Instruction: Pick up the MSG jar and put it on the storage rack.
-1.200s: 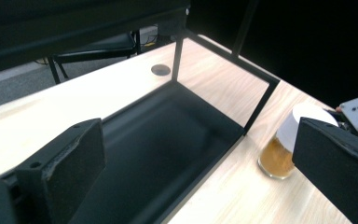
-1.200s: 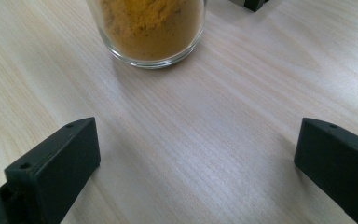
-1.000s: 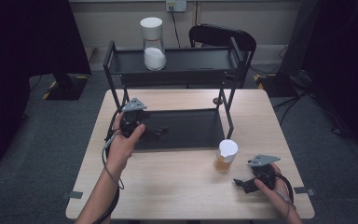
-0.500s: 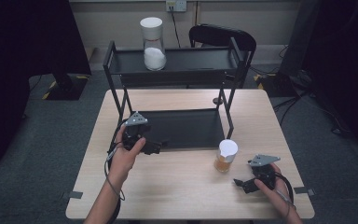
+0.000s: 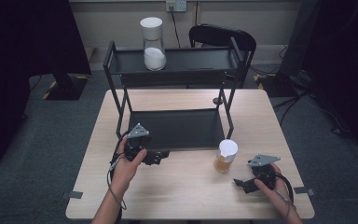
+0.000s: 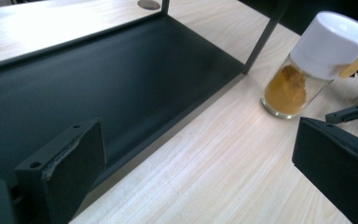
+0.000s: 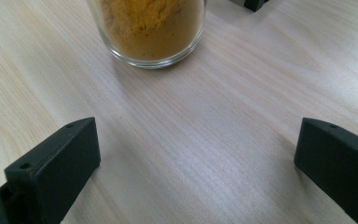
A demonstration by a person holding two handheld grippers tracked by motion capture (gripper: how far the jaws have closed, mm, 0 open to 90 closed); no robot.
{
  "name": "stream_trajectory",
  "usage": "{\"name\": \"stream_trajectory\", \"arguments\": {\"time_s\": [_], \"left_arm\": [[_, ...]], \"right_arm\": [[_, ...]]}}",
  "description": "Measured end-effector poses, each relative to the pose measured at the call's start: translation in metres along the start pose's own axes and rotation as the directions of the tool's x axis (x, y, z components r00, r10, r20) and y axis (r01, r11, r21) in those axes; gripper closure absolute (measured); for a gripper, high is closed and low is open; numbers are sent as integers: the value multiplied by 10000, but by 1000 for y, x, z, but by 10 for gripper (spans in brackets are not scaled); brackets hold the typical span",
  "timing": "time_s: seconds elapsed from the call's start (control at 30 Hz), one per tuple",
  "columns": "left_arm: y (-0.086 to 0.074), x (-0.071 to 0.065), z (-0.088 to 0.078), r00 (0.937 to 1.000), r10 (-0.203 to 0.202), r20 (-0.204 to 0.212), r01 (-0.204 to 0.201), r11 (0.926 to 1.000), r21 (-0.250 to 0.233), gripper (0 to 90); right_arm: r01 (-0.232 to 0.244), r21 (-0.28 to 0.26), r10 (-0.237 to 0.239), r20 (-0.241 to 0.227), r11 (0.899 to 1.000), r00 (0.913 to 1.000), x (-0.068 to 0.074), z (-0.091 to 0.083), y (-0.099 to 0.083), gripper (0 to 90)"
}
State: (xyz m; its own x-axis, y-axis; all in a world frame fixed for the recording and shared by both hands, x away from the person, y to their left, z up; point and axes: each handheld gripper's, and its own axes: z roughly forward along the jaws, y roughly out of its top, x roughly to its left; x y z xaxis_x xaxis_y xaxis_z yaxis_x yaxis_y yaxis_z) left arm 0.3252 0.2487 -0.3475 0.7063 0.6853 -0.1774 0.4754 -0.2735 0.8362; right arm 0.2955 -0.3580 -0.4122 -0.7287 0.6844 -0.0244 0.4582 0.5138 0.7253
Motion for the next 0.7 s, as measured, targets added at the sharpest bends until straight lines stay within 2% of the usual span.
{"name": "stream_trajectory", "arguments": {"time_s": [0.43, 0.7], "left_arm": [[-27, -2, 13, 9999, -54, -143, 60, 9992, 390, 23], [-42, -6, 19, 9995, 92, -309, -72, 9979, 640, 23]], "right_arm": [[-1, 1, 1, 1, 10000, 10000, 0, 0, 0, 0], [1, 0, -1, 1, 10000, 10000, 0, 0, 0, 0]]}}
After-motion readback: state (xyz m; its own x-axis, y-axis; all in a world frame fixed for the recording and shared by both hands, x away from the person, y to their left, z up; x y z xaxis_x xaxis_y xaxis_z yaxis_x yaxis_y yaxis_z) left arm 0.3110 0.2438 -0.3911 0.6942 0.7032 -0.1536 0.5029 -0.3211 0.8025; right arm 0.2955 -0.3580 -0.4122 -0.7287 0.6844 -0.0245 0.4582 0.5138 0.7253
